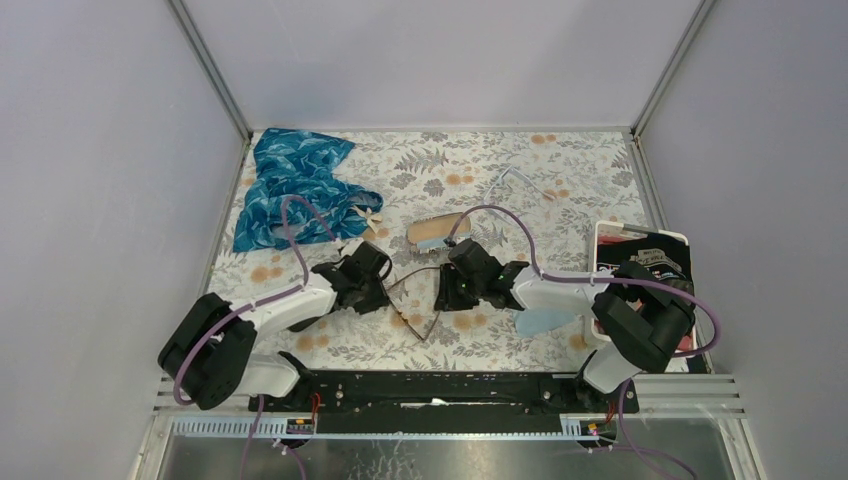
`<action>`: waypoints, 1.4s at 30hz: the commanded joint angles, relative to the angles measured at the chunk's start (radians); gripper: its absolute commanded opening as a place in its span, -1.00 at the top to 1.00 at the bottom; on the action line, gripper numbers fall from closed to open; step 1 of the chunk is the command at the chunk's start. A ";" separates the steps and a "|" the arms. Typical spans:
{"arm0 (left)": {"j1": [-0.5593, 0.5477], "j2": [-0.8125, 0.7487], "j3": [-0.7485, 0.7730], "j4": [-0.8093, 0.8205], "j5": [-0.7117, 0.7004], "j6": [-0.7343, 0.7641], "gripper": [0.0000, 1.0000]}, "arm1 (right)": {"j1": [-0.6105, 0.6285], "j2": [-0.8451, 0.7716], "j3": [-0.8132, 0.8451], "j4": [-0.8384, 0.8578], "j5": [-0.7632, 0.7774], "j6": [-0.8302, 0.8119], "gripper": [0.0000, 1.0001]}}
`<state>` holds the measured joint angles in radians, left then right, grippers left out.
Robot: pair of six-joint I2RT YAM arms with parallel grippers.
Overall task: Organize the sunglasses
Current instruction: Fold the sunglasses at the center of the board.
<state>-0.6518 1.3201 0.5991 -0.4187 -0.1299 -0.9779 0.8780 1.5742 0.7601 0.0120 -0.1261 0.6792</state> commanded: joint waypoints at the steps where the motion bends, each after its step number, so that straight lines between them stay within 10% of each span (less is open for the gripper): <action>1: 0.005 0.064 0.010 0.054 0.050 0.041 0.30 | 0.019 0.015 0.048 -0.002 -0.030 -0.035 0.44; 21: -0.065 0.267 0.101 0.177 0.154 0.064 0.33 | 0.044 0.121 0.125 0.033 -0.151 -0.090 0.46; 31: -0.061 0.204 0.111 0.116 0.101 0.076 0.33 | 0.043 -0.044 0.105 -0.093 -0.005 -0.125 0.00; 42: -0.042 0.093 0.071 0.051 0.078 0.067 0.33 | -0.055 -0.162 0.084 -0.203 0.202 -0.286 -0.02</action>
<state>-0.7052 1.4578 0.6975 -0.3107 -0.0147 -0.9241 0.8894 1.4258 0.8307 -0.1284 0.0090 0.4969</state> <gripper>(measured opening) 0.335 0.513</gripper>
